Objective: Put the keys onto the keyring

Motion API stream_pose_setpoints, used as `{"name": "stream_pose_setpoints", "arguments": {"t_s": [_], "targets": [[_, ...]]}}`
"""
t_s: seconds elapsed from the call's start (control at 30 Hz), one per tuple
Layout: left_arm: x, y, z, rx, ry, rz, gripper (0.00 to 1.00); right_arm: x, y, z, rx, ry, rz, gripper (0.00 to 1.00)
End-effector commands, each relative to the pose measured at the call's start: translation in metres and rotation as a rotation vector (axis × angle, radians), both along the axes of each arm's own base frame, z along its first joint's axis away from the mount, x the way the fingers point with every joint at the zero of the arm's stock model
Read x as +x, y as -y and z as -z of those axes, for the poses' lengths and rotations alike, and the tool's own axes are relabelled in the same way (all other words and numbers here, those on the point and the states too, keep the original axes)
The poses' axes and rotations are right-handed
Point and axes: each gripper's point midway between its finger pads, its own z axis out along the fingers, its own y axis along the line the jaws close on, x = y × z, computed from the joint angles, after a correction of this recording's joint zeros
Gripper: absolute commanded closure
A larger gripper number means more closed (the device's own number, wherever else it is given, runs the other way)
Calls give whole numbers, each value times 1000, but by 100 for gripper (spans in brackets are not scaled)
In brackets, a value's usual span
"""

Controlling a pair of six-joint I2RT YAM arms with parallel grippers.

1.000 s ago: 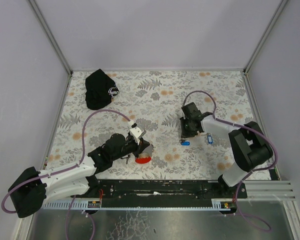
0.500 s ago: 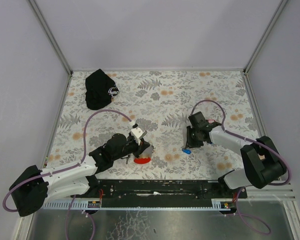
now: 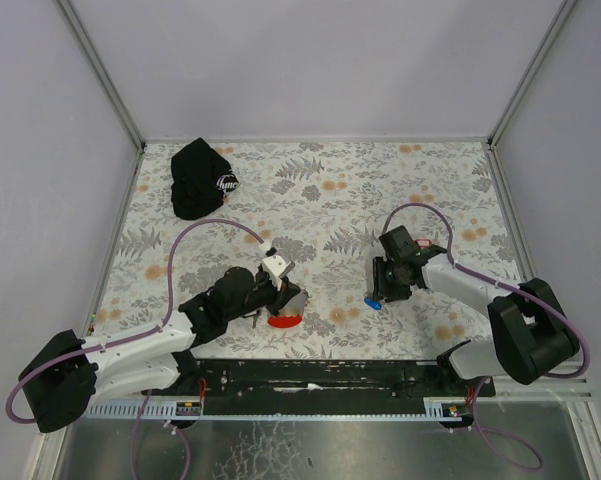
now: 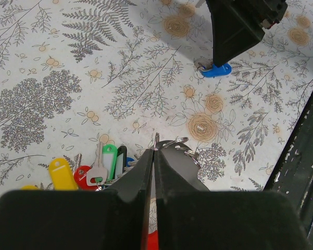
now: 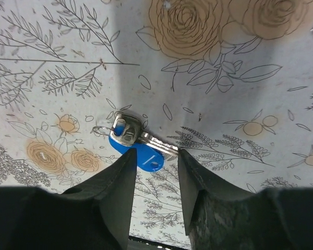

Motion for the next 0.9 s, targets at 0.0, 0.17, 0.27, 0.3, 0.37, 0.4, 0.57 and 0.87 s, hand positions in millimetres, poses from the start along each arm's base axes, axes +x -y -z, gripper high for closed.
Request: {"name": "stream_pose_setpoints", "arguments": {"t_s": [0.0,0.17,0.27,0.3,0.37,0.4,0.57,0.87], "targets": [[0,7,-14,-46,29,18,100,-7,-9,7,36,-32,-48,55],[-1,7,-14,-47,29,20,100,-16,-33,6,115,-53,-106,54],[0,6,-15,-49,32,17,100,-20,-52,4,137,-59,-138,53],[0,6,-15,-49,32,16,100,-19,-58,2,143,-55,-148,53],[0,6,-14,-46,31,13,100,-16,-67,-4,150,-38,-168,53],[0,6,-14,-46,31,13,100,-14,-68,-7,149,-32,-177,53],[0,5,-15,-47,35,12,100,-1,-57,-32,65,45,-233,47],[0,5,-15,-50,35,12,100,18,-13,-38,36,93,-33,50]]}}
